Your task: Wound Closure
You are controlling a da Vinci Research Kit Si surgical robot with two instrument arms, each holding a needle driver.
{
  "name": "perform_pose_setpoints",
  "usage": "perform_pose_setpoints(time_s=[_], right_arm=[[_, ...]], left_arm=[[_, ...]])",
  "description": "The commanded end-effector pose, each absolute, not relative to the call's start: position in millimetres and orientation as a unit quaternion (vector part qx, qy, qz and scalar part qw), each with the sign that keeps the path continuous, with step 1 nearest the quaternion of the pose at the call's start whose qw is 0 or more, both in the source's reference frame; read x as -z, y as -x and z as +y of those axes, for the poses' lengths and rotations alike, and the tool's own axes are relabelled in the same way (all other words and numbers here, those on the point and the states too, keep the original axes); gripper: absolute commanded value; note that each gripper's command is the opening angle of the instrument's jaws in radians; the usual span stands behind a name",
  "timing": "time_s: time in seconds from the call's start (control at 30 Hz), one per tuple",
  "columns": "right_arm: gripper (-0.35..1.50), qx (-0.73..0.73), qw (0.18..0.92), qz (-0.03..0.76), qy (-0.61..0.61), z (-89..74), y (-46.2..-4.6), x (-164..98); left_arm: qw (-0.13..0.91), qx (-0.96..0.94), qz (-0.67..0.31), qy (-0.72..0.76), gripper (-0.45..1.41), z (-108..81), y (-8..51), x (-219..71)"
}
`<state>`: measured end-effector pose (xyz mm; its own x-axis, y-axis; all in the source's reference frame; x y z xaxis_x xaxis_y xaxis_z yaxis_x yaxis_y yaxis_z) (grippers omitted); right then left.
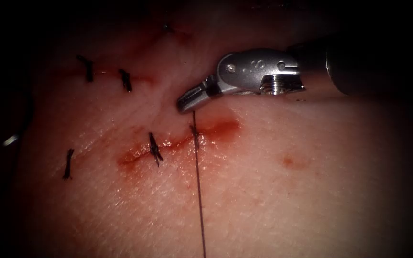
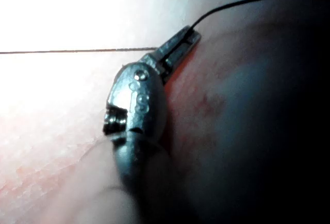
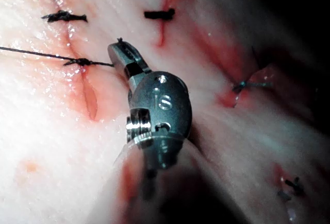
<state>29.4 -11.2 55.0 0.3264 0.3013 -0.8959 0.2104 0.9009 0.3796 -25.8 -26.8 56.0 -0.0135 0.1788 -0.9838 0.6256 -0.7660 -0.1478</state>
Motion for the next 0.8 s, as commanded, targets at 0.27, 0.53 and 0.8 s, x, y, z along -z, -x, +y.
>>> perform_pose_setpoints(time_s=[0.27, 0.53, 0.8], right_arm=[[1.08, -0.045, 0.77, 0.603, -0.204, -14.5, -30.8, -55], [1.28, -0.123, 0.759, 0.624, -0.141, -13.3, -28.1, -52], [-0.15, -0.165, 0.745, 0.641, -0.084, -16.3, -25.4, -49]], left_arm=[[0.142, 0.667, 0.22, -0.698, -0.45, -19.1, 25.4, -52], [0.132, 0.698, 0.114, -0.694, -0.45, -7.6, 21.9, -47], [0.144, 0.711, 0.033, -0.687, -0.45, 4.5, 18.5, -44]])
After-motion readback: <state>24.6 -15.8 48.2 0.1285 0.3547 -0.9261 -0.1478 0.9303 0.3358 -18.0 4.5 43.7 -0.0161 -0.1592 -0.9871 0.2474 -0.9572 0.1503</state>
